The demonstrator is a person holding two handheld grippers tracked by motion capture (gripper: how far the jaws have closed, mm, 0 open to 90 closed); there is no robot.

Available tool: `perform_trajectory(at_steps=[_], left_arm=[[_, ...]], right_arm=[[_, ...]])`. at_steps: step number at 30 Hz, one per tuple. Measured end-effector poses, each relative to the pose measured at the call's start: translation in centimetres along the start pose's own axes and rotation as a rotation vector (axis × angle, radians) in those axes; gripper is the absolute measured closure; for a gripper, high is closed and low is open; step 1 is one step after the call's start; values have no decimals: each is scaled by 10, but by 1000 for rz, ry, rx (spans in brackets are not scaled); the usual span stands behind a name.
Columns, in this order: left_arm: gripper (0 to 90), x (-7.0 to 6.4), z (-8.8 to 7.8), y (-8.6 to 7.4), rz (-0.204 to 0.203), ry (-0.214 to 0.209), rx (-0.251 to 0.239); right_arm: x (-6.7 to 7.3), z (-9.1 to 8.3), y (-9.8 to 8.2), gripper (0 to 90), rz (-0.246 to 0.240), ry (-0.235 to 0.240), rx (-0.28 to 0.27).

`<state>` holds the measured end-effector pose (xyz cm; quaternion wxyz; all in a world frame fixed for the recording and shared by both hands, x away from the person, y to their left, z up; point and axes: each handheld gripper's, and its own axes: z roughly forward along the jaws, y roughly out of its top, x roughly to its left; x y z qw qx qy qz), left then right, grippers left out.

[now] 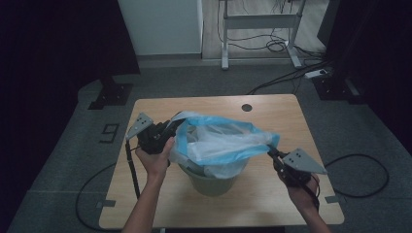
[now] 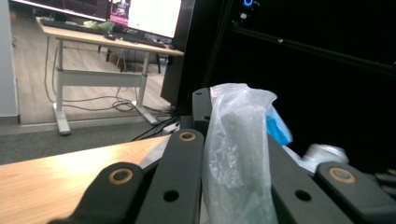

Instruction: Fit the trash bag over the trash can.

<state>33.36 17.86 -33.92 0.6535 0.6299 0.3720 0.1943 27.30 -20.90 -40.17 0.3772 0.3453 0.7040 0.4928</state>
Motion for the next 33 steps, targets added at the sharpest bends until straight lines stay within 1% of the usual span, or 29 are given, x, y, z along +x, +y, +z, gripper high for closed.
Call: perform_trajectory(at_steps=[2, 4, 7, 9, 11, 14, 17, 19, 21, 23, 25, 27, 29, 30, 33], left_arm=[[891, 1, -1, 0, -7, -6, -3], [889, 2, -3, -3, -10, -10, -2], [883, 4, -11, -9, -39, -36, -3], [879, 4, -19, -14, -47, -43, 3], [876, 5, -25, -18, -59, -58, 7], [870, 5, -38, -26, -76, -78, 18], [867, 3, -49, -38, -80, -96, 38], [867, 3, -56, -47, -80, -101, 51], [867, 2, -63, -58, -95, -117, 56], [866, 2, -68, -66, -94, -113, 61], [866, 2, -72, -74, -102, -114, 69], [865, 3, -75, -80, -97, -104, 81], [866, 5, -77, -86, -107, -96, 85], [866, 6, -78, -88, -111, -93, 87], [866, 9, -77, -94, -111, -76, 103]], right_arm=[[-11, 3, 6, 889, 24, -27, -14], [-18, 4, 10, 889, 43, -40, -29], [-19, 2, 10, 889, 48, -35, -41], [-17, 0, 6, 889, 54, -22, -44], [-13, -3, 0, 889, 68, 4, -48], [-5, -11, -8, 889, 68, 39, -52], [2, -20, -19, 889, 78, 78, -53], [7, -26, -28, 888, 88, 103, -50], [12, -31, -37, 889, 106, 132, -50], [17, -37, -45, 889, 122, 159, -50], [21, -40, -53, 889, 121, 175, -43], [24, -41, -60, 889, 123, 192, -34], [27, -40, -66, 889, 130, 206, -14], [28, -38, -69, 889, 126, 210, -4], [29, -32, -76, 889, 140, 227, 24]])
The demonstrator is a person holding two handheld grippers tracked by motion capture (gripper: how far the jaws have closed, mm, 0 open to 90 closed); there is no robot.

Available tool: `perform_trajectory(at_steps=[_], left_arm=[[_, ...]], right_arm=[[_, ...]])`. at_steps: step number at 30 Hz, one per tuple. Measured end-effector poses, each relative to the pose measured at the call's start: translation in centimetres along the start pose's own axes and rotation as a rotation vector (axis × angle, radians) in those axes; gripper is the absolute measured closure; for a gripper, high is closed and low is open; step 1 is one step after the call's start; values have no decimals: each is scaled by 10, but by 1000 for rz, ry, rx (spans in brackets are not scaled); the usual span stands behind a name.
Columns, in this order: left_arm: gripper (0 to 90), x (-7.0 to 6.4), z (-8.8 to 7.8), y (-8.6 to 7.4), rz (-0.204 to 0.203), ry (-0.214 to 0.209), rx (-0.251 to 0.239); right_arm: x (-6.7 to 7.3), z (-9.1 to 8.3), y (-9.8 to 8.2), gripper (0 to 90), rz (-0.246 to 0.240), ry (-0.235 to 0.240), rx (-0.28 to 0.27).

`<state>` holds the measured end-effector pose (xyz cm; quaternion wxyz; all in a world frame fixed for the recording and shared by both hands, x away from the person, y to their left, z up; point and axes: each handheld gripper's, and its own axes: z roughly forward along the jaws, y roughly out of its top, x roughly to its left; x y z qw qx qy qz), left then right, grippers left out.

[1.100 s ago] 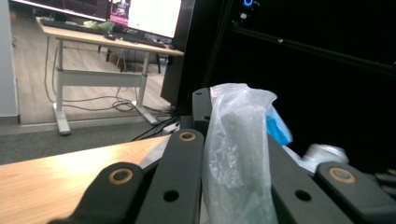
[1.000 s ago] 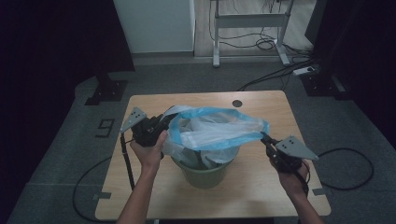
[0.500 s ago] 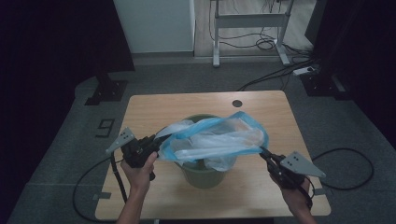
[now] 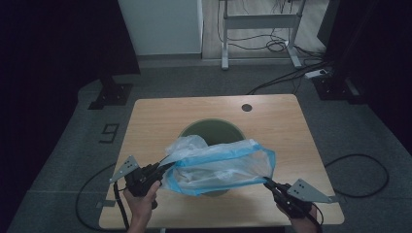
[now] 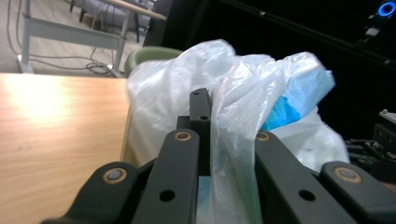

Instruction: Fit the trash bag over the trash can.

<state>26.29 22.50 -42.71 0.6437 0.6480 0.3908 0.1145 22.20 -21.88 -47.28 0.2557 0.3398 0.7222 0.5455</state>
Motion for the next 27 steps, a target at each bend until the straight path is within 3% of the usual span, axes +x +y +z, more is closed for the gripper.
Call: perform_trajectory(at_steps=[5, 7, 9, 14, 18, 22, 27], left_arm=[[849, 4, 4, -3, 6, 25, 14], [795, 3, 4, -2, 15, 27, 5], [697, -1, 0, 2, 54, 16, -5], [418, -21, -13, 17, 190, 38, 14], [289, -36, -22, 30, 263, 32, 9], [199, -45, -24, 36, 310, 9, 15], [119, -52, -22, 40, 319, -53, 42]], right_arm=[[-7, 13, -4, 888, 21, 4, 38], [-8, 17, -2, 888, 23, -5, 41], [-8, 18, 0, 888, 23, -13, 38], [-5, 15, 8, 888, -3, -25, 22], [-3, 13, 11, 888, -17, -29, 20], [-3, 12, 12, 889, -15, -30, 23], [-5, 11, 12, 888, -7, -42, 29]])
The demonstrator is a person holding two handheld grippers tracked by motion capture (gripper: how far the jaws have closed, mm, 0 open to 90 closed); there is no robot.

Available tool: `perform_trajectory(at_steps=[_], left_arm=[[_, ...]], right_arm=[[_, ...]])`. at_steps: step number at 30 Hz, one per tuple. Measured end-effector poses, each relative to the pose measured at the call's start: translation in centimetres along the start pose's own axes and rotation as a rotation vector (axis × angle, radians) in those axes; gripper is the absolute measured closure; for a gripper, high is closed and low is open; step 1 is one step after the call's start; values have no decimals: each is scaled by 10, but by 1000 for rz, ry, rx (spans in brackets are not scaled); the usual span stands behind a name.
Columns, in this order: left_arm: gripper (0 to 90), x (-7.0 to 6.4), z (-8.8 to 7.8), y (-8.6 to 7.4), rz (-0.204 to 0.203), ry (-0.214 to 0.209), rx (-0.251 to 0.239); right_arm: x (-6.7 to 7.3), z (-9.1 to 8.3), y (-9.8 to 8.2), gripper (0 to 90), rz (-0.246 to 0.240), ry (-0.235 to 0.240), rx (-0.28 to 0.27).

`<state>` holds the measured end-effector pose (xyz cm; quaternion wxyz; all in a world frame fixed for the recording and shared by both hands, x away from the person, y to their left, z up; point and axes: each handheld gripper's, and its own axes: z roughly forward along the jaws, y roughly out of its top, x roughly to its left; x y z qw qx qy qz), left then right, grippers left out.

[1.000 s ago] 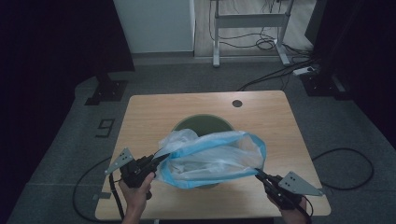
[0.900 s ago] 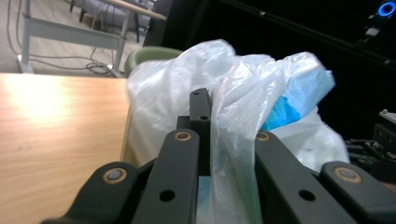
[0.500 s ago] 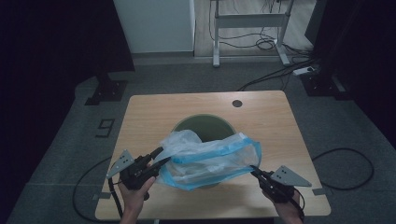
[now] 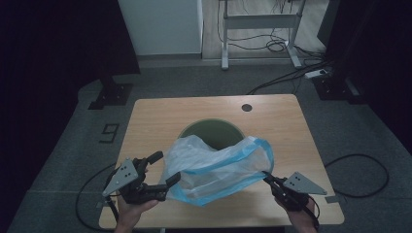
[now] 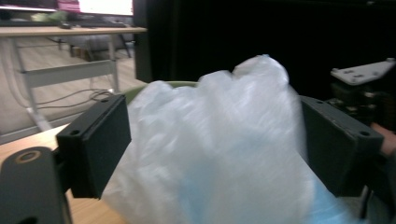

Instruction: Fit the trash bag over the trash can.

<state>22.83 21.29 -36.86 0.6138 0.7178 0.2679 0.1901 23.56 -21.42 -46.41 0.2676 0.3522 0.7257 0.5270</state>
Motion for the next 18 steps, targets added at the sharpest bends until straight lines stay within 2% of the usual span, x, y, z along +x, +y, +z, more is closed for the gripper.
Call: perform_trajectory(at_steps=[4, 10, 14, 16, 18], left_arm=[[120, -7, 9, 7, 36, 2, 40], [170, -11, 30, 19, 48, 16, 98], [288, -10, 46, 24, 70, 45, 158], [393, -9, 52, 23, 81, 83, 187], [523, -7, 56, 22, 74, 110, 191]], right_arm=[[0, -2, 2, 889, 0, -5, -3], [2, -1, 2, 888, -3, -3, 2], [2, 1, 2, 888, -1, -1, 6], [2, 1, 1, 888, 0, 1, 7], [2, 1, 1, 888, -1, 1, 7]])
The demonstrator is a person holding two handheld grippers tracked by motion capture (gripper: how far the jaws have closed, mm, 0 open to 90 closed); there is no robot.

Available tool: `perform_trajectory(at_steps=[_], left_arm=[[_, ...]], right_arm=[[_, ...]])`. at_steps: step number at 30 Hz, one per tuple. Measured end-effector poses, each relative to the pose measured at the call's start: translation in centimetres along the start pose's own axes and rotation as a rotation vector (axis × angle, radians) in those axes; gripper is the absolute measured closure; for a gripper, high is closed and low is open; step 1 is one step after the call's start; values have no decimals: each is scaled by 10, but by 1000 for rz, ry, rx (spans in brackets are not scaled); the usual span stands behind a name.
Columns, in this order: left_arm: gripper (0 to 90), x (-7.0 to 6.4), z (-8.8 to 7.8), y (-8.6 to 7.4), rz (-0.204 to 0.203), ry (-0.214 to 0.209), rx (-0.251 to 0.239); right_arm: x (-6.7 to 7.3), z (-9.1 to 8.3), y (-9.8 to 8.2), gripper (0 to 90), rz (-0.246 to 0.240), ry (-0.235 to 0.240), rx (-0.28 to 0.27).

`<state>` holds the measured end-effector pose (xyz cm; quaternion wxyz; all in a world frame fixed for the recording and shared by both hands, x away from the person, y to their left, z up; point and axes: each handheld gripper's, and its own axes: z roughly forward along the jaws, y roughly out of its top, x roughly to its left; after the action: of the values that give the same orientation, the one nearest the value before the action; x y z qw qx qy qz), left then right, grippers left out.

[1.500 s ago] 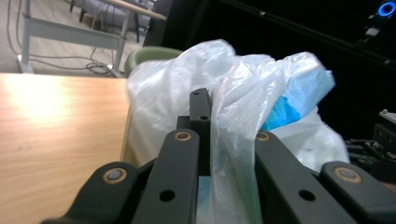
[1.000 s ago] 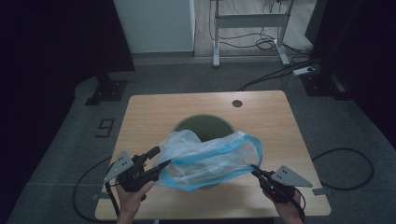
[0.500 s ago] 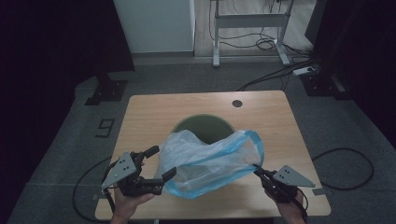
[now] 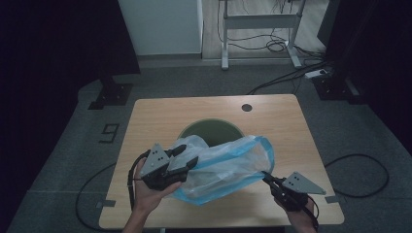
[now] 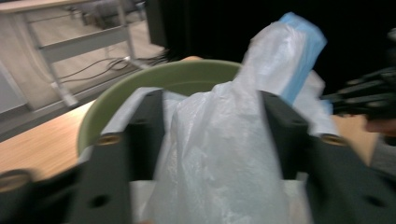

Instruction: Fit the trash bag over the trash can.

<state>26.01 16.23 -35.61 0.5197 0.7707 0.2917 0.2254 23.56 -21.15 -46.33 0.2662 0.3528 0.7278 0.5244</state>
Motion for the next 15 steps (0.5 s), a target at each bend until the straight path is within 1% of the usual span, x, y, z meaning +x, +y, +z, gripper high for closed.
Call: perform_trajectory(at_steps=[1, 4, 5, 7, 8, 10, 11, 13, 15], left_arm=[[596, 2, 1, 0, -18, 1, -13], [745, 11, 3, 0, -69, 3, -38], [786, 13, 4, -1, -80, 8, -46], [831, 20, 6, -1, -110, 17, -64], [845, 24, 7, -2, -129, 12, -71], [862, 30, 8, -3, -166, -2, -86], [865, 32, 9, -4, -182, -6, -93], [870, 35, 10, -6, -196, -8, -101], [871, 37, 11, -8, -201, -4, -107]], right_arm=[[0, 0, 0, 889, 0, 0, 1], [-1, 0, -1, 888, 1, 0, 1], [-1, -1, -1, 888, 1, 0, 2], [-1, -1, -2, 885, 0, 3, 2], [-1, -2, -2, 851, 2, 8, -1], [2, -7, -2, 700, 0, 32, -21], [4, -11, 0, 650, -4, 46, -34], [11, -24, 3, 581, -28, 63, -60], [15, -37, 9, 535, -40, 72, -88]])
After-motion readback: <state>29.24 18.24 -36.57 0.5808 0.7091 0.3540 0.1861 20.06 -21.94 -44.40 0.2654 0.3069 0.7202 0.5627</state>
